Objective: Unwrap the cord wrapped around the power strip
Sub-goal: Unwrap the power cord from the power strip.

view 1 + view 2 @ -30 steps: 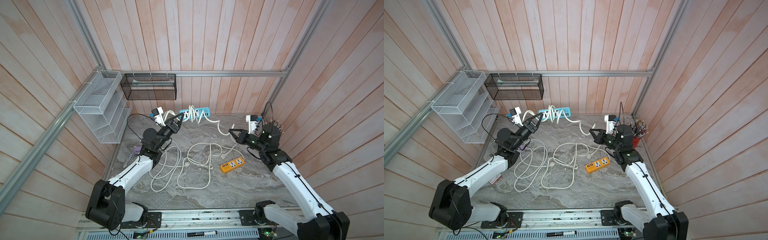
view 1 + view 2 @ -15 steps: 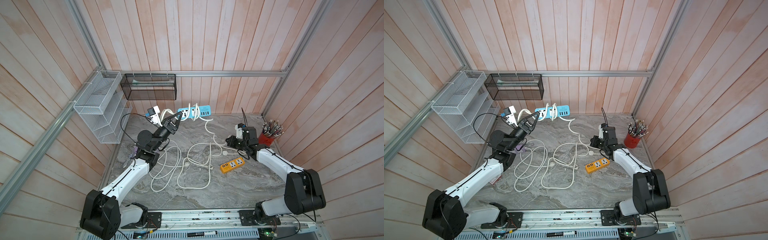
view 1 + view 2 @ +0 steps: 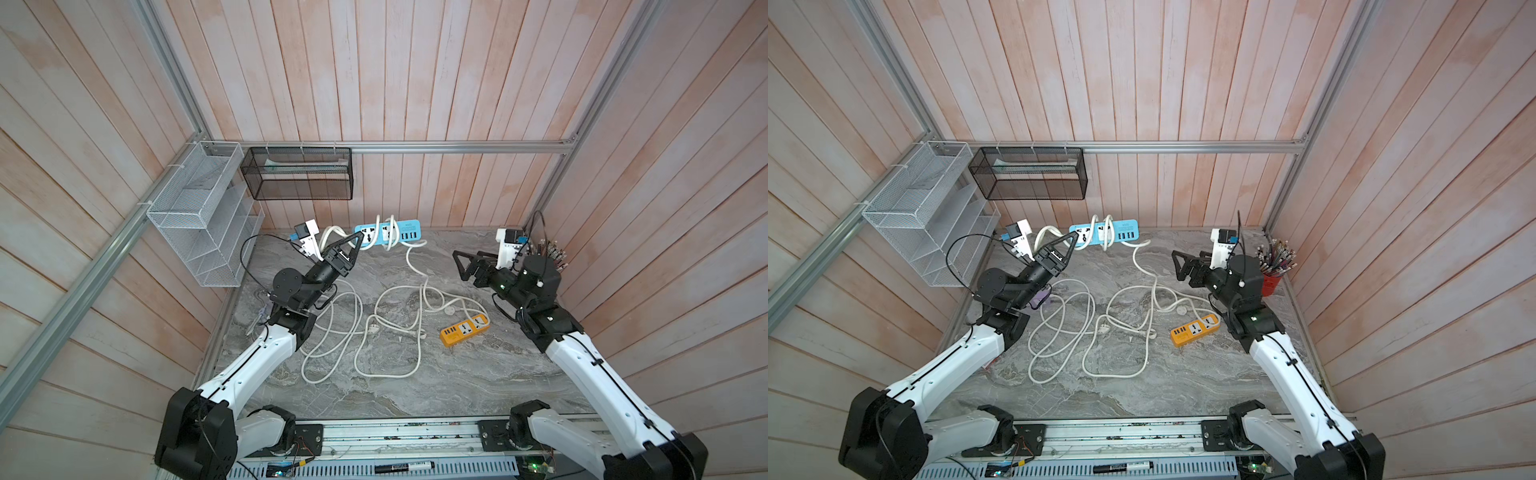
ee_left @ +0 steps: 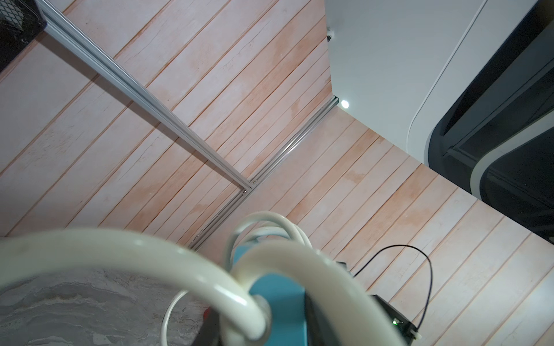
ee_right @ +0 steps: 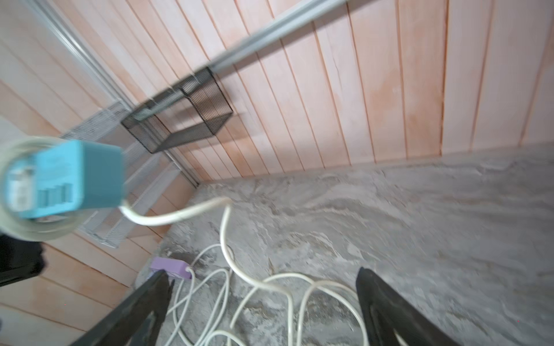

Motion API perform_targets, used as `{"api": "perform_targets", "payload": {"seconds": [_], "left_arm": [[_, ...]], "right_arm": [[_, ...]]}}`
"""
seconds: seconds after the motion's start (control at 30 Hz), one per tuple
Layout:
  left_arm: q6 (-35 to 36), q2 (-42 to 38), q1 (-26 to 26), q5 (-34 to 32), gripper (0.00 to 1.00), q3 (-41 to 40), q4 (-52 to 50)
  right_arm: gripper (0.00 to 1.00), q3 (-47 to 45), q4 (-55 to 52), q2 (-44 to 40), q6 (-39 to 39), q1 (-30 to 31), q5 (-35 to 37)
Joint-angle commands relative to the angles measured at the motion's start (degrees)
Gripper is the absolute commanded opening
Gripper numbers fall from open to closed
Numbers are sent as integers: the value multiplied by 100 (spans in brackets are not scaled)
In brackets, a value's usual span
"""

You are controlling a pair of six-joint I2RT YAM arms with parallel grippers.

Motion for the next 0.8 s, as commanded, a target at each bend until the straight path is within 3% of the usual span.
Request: {"api": "perform_targets", "payload": {"seconds": [0.0,0.07,0.2,0.43,0.6,0.77], "left_arm": [[-161,-162,23,138,0,-37,515],[-224,-200,19,177,0,-42,508],[-232,-265,20,317,0,114,202],[-519,-257,-64,463,0,180,104],[-281,-486,-105,455,0,281,-583],[-247,-532,-105,485,0,335,-742]], "right_arm": [[99,376,252,192,190,6,-892],[98,414,514,337,300,81,-1434],[98,442,400,437,-488,584,-1451],[98,421,369,418,-1696,1073,-782],[98,-80,607,145,-3171,1266,23],[97,-312,775,183,-3803,1570,129]]}}
